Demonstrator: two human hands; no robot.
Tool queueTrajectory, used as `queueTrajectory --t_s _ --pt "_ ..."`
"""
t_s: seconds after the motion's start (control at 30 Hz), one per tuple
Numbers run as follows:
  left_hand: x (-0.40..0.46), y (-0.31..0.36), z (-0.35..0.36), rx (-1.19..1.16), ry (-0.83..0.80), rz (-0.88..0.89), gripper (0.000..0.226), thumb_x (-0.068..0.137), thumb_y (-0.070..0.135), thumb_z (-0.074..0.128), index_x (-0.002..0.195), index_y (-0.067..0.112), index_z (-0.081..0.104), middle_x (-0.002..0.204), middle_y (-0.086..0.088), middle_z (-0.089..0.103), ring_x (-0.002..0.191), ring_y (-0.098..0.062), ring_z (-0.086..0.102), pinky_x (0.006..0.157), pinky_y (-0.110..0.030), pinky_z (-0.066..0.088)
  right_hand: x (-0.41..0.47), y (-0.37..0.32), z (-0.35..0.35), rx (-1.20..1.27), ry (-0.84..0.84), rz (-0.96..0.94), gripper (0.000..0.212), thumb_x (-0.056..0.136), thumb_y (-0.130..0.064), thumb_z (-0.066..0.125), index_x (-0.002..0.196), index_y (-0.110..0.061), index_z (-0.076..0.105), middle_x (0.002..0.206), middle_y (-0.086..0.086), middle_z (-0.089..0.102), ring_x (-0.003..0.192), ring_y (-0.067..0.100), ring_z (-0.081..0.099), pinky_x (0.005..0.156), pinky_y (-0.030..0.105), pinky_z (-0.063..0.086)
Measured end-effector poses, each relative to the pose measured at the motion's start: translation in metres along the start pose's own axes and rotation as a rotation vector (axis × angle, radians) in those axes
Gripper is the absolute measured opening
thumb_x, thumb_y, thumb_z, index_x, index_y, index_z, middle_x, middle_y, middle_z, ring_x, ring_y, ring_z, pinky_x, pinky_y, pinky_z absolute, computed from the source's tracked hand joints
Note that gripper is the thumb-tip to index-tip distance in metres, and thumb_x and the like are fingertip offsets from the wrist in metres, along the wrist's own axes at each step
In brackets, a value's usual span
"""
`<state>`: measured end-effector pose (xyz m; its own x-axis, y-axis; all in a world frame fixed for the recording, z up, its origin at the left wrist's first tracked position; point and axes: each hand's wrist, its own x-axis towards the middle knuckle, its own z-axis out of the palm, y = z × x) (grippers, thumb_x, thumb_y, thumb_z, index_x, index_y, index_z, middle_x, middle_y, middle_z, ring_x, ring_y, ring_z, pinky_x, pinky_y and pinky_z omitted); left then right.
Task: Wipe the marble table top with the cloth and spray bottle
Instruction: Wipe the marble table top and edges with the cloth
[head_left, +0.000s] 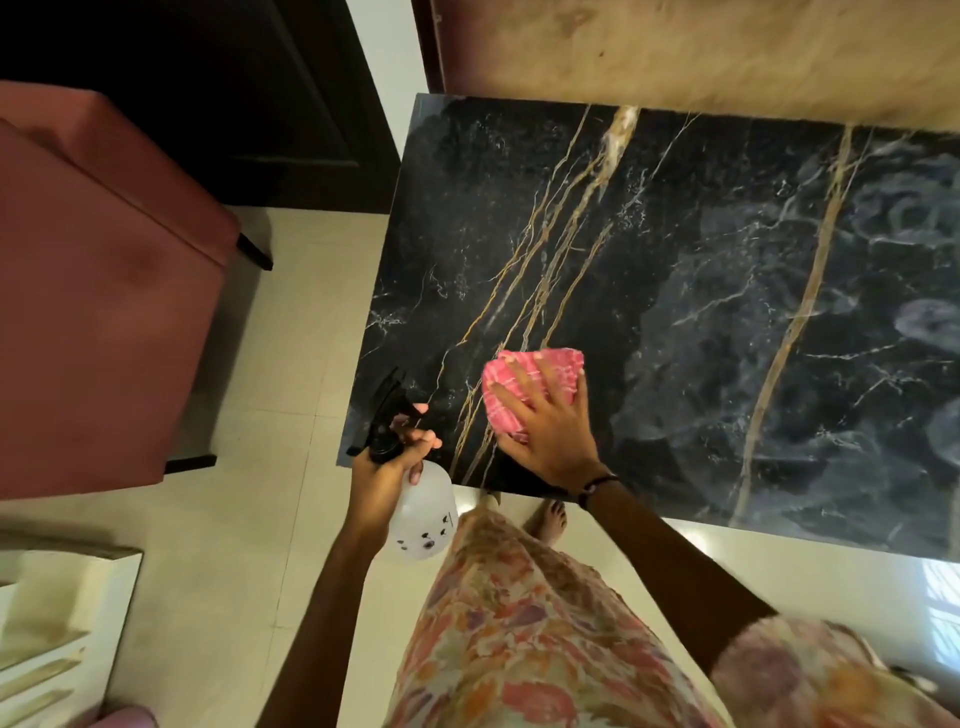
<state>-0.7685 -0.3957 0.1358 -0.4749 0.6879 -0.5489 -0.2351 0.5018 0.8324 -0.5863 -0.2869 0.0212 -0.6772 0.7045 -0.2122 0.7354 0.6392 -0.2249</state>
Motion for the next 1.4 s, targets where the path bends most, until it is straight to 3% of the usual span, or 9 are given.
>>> queueTrajectory --t_s 0.17,0.3,0.43,0.57,0.77,0.87,1.03,1.17,1.4 --pt "-0.011 -0.011 -0.004 0.002 0.042 -0.062 0.011 0.083 0.009 0.067 0.074 0.016 0.066 0.071 -0.016 0.053 0.046 -0.008 0.046 0.078 -0.034 0.042 -0.002 -0.061 0.017 0.023 -0.013 -0.267 0.061 0.088 -0.061 0.042 0.142 -0.033 0.04 0.154 0.002 0.035 0.144 0.035 0.023 0.104 0.075 0.018" --pt "-0.02 -0.016 -0.006 -0.027 0.043 -0.041 0.008 0.084 0.009 0.066 0.08 0.016 0.068 0.078 -0.019 0.054 0.044 -0.008 0.043 0.079 -0.033 0.042 -0.048 -0.031 0.023 -0.019 0.018 -0.383 0.062 0.087 -0.066 0.042 0.142 -0.038 0.039 0.15 -0.001 0.041 0.14 0.032 0.033 0.108 0.072 0.015" --pt "-0.026 -0.02 -0.008 -0.064 0.058 -0.025 0.012 0.086 0.006 0.063 0.079 0.015 0.067 0.078 -0.017 0.058 0.041 -0.004 0.046 0.072 -0.029 0.043 -0.065 0.027 0.01 -0.022 0.034 -0.254 0.06 0.088 -0.064 0.039 0.139 -0.032 0.041 0.149 0.004 0.042 0.141 0.035 0.03 0.105 0.073 0.022" --pt "-0.026 -0.023 -0.013 -0.072 0.049 -0.002 0.011 0.085 0.005 0.064 0.086 0.016 0.067 0.081 -0.01 0.065 0.044 -0.007 0.044 0.073 -0.029 0.044 -0.028 0.009 -0.001 0.001 -0.012 -0.047 0.063 0.086 -0.063 0.037 0.139 -0.031 0.045 0.15 0.008 0.04 0.142 0.037 0.028 0.104 0.076 0.019" --pt "-0.016 -0.02 -0.01 -0.051 0.012 -0.027 0.014 0.085 0.004 0.063 0.075 0.013 0.066 0.071 -0.007 0.066 0.042 -0.006 0.046 0.081 -0.034 0.044 -0.037 -0.037 0.015 -0.011 -0.005 -0.17 0.06 0.09 -0.063 0.034 0.14 -0.031 0.044 0.149 0.004 0.042 0.14 0.036 0.032 0.108 0.072 0.011" --pt "-0.006 -0.016 -0.004 -0.032 -0.033 -0.039 0.015 0.086 0.003 0.062 0.078 0.015 0.065 0.06 0.002 0.065 0.051 -0.008 0.053 0.087 -0.033 0.047 -0.086 -0.007 0.024 -0.065 0.01 -0.184 0.062 0.091 -0.065 0.033 0.146 -0.035 0.034 0.156 0.001 0.03 0.146 0.032 0.017 0.112 0.069 0.009" --pt "0.002 -0.008 0.01 0.014 -0.149 0.015 0.017 0.084 -0.003 0.062 0.088 0.013 0.066 0.071 -0.006 0.062 0.044 -0.008 0.042 0.065 -0.023 0.048 -0.127 0.065 0.011 -0.064 0.058 0.063 0.067 0.092 -0.066 0.025 0.151 -0.035 0.022 0.16 0.002 0.019 0.148 0.03 0.01 0.107 0.069 0.019" --pt "0.002 -0.004 0.035 0.024 -0.225 0.023 0.017 0.085 -0.006 0.059 0.097 0.006 0.065 0.06 0.004 0.063 0.046 -0.005 0.048 0.058 -0.011 0.048 -0.076 0.054 0.002 -0.032 0.049 0.254 0.07 0.09 -0.069 0.027 0.15 -0.034 0.026 0.161 0.0 0.016 0.148 0.03 0.008 0.11 0.071 0.009" --pt "-0.006 -0.005 0.074 0.055 -0.285 -0.007 0.012 0.084 -0.005 0.061 0.095 -0.001 0.066 0.06 0.001 0.064 0.054 -0.018 0.041 0.058 -0.01 0.048 -0.12 0.034 0.022 -0.05 0.08 -0.016 0.064 0.091 -0.059 0.039 0.149 -0.034 0.028 0.159 0.0 0.023 0.147 0.03 0.014 0.11 0.068 0.015"
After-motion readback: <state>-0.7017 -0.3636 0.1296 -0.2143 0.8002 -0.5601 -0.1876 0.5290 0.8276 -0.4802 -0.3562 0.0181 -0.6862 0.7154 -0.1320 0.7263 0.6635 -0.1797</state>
